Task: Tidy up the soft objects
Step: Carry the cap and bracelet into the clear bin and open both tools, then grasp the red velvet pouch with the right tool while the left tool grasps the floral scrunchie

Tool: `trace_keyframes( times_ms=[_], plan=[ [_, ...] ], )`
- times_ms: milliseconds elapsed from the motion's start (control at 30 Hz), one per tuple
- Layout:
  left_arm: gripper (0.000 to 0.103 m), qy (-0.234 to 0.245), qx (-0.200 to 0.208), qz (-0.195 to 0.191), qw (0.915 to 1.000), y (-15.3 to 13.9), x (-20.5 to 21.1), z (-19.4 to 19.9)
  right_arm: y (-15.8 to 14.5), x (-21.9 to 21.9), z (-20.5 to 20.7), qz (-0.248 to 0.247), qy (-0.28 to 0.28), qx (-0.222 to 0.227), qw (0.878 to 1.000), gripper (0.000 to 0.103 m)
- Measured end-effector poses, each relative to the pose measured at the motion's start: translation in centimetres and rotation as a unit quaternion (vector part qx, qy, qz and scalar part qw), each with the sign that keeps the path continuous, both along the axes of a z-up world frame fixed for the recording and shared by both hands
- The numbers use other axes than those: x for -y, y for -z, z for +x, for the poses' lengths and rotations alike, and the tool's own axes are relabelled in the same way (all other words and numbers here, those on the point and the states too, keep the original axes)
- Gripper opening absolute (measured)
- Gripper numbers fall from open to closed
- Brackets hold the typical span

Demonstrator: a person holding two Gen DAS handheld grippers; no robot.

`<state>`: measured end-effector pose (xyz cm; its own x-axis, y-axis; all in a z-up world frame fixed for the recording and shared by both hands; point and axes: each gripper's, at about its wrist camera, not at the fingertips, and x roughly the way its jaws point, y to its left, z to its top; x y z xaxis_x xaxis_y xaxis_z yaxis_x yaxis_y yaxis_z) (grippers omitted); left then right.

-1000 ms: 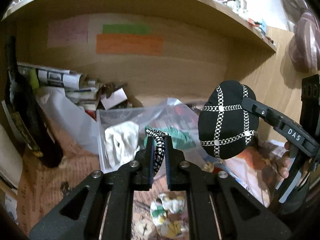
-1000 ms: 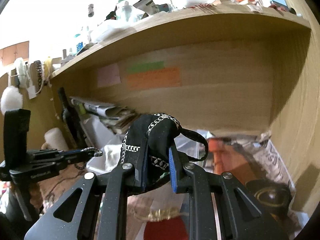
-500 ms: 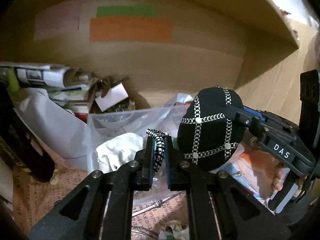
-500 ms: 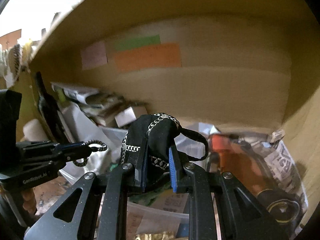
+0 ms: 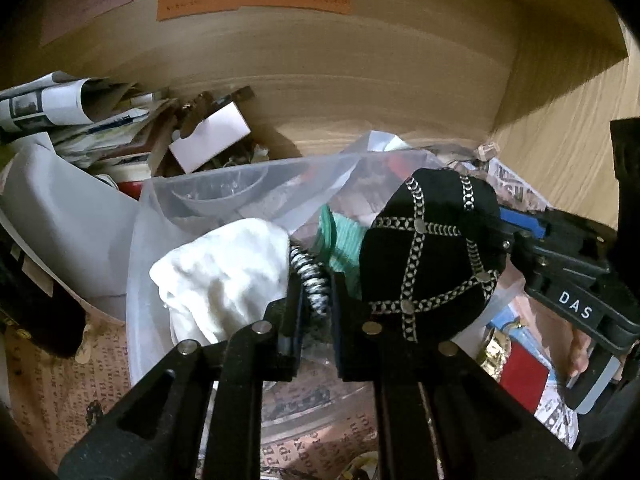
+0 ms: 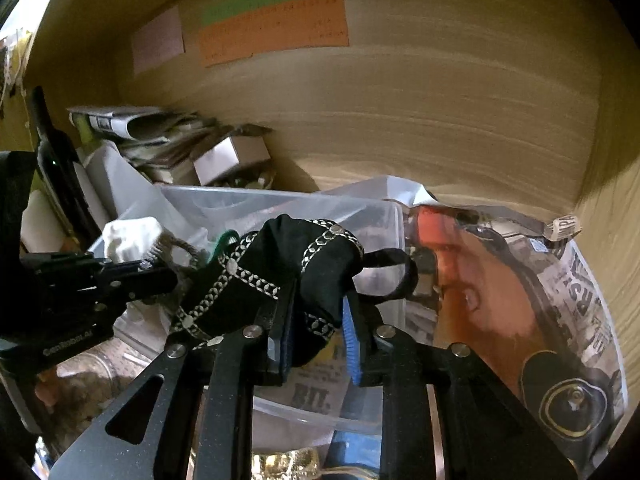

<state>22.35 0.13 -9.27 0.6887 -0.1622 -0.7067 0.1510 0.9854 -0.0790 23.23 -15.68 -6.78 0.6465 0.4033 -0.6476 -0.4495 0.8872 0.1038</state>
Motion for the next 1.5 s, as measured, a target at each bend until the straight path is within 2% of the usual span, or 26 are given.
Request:
trace_keyframes(
  times_ms=[67, 267, 367, 567, 633, 667, 733, 833, 1067, 1233, 1500],
  plan=[
    [0.013, 0.002, -0.002, 0.004, 1.0000, 0.0, 0.2, -0.2, -0.1, 0.0, -0.1, -0.007, 0.002, 0.002, 1.000, 0.025],
    [0.034, 0.005, 0.005, -0.001, 1.0000, -0.7, 0.3, -1.5, -0.5, 0.3, -0.8, -0.012, 0.002, 0.005, 1.000, 0.042],
    [0.041, 0.005, 0.018, -0.003, 0.9998, -1.6, 0.3, -2.5, -1.0, 0.5, -1.6, -0.011, 0.002, 0.013, 1.000, 0.051],
    [0.061, -0.004, 0.055, -0.009, 0.9984, -4.2, -0.1, -5.2, -3.2, 1.6, -3.9, 0.002, 0.005, 0.041, 0.999, 0.063],
    [0.074, -0.007, 0.069, -0.012, 0.9975, -5.1, -0.3, -6.4, -3.9, 2.1, -4.8, 0.006, 0.010, 0.056, 0.998, 0.071],
    [0.077, -0.009, 0.074, -0.013, 0.9971, -5.4, -0.3, -6.9, -4.3, 2.4, -5.4, 0.011, 0.012, 0.063, 0.998, 0.075],
    [0.089, -0.011, 0.085, -0.014, 0.9962, -6.1, -0.4, -8.0, -4.8, 2.8, -6.2, 0.016, 0.012, 0.072, 0.997, 0.079],
    [0.097, -0.013, 0.094, -0.018, 0.9953, -6.5, -0.5, -9.4, -5.2, 3.3, -7.7, 0.021, 0.012, 0.080, 0.996, 0.083],
    [0.100, -0.002, 0.075, -0.012, 0.9971, -5.0, 0.3, -11.8, -3.6, 3.9, -10.5, 0.019, -0.001, 0.061, 0.998, 0.084],
    [0.100, 0.007, 0.040, -0.006, 0.9991, -2.4, 1.1, -12.5, -1.3, 3.7, -11.7, 0.010, -0.006, 0.032, 0.999, 0.084],
    [0.100, 0.015, -0.029, -0.026, 0.9991, 1.9, 2.0, -12.2, 2.5, 3.0, -11.2, -0.016, -0.015, -0.022, 1.000, 0.084]
  ],
)
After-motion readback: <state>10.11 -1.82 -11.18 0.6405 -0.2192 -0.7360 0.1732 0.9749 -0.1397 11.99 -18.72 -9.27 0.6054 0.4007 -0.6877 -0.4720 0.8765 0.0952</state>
